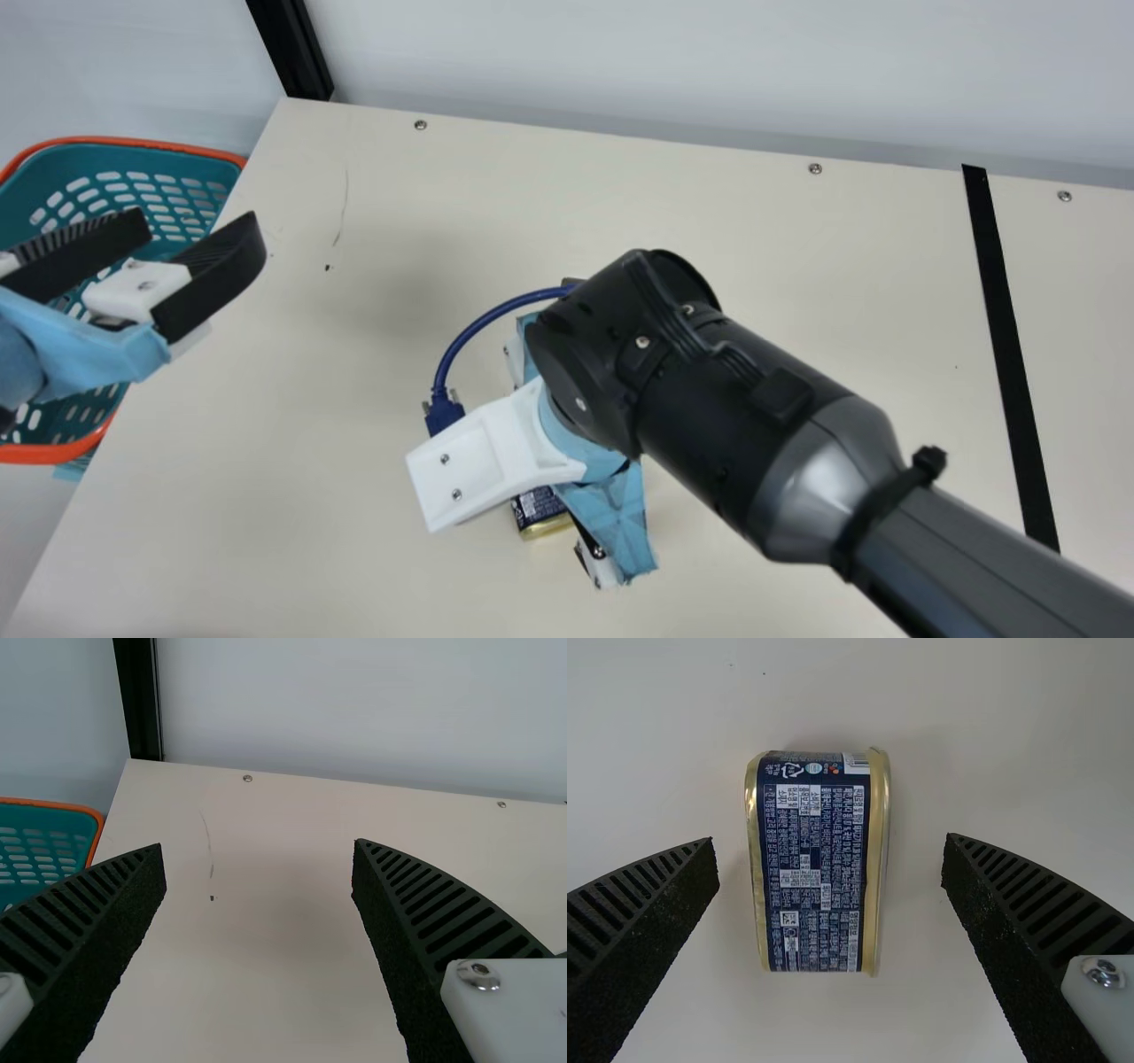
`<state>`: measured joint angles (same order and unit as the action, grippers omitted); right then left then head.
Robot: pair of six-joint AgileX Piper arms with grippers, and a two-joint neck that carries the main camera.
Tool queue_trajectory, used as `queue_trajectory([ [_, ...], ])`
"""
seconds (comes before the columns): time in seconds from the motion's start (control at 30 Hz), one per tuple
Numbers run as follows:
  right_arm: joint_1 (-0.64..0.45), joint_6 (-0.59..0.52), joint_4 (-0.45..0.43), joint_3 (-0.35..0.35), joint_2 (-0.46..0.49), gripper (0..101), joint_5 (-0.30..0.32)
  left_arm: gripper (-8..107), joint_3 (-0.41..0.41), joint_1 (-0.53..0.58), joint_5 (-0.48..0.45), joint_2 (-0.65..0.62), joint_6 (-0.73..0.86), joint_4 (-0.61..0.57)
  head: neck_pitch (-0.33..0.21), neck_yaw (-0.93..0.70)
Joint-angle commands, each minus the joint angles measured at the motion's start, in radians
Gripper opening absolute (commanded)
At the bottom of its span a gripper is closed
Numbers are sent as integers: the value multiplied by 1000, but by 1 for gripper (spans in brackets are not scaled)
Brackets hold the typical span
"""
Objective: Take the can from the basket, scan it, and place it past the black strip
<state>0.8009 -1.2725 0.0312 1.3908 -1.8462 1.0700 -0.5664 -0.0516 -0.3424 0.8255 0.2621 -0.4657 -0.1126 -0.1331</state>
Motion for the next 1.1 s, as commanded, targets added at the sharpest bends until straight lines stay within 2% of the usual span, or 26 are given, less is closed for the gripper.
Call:
queue_trajectory([
  [0.0, -3, -2, 0, -2, -6, 101, -1, 90, 0, 0, 0, 0, 0, 0, -11, -6],
  [0.43, -14, -4, -4, -2, -45, 101, -22, 90, 0, 0, 0, 0, 0, 0, -11, -6],
  [0.47, -15, -4, -3, -1, -47, 0, -24, 90, 0, 0, 0, 0, 0, 0, -11, -6],
  [0.87, -23, 12, 5, 3, -51, 0, -41, 90, 0, 0, 0, 0, 0, 0, -11, -6],
  [1.07, -45, 25, 13, 34, -34, 0, -18, 90, 0, 0, 0, 0, 0, 0, -11, -6],
])
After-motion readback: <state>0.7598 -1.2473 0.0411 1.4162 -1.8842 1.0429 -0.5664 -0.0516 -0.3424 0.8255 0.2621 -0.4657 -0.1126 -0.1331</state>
